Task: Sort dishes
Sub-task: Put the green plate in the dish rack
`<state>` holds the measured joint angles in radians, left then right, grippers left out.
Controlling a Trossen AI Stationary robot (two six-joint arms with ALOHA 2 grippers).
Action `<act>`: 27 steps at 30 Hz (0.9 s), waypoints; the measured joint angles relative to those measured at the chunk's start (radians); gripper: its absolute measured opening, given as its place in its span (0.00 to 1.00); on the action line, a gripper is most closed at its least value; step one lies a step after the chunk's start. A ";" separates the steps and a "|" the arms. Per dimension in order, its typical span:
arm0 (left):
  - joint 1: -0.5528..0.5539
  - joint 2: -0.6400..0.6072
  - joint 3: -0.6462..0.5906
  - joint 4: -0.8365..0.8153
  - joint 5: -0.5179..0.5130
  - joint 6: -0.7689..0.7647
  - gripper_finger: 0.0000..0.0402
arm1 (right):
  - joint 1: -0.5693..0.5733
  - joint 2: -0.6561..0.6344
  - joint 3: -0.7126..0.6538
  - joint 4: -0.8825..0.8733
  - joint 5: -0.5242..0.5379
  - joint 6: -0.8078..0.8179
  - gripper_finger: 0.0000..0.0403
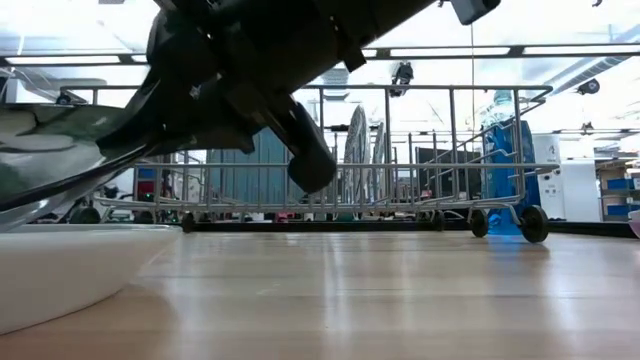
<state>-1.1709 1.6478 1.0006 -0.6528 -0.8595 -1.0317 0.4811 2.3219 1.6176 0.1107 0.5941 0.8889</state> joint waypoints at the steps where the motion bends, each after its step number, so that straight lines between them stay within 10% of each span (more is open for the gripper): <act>1: 0.000 -0.017 0.000 0.001 -0.018 0.002 0.00 | -0.001 0.000 0.003 -0.001 0.004 -0.007 0.01; 8: 0.000 -0.175 0.001 -0.023 -0.177 -0.017 0.00 | -0.002 0.001 0.047 -0.006 0.054 -0.137 0.00; 27: 0.010 -0.321 0.003 -0.328 0.090 -0.223 0.27 | -0.001 -0.002 0.153 -0.057 0.112 -0.455 0.00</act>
<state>-1.1606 1.3265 1.0039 -0.9805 -0.7699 -1.2543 0.4801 2.3203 1.7710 0.0535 0.7062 0.4336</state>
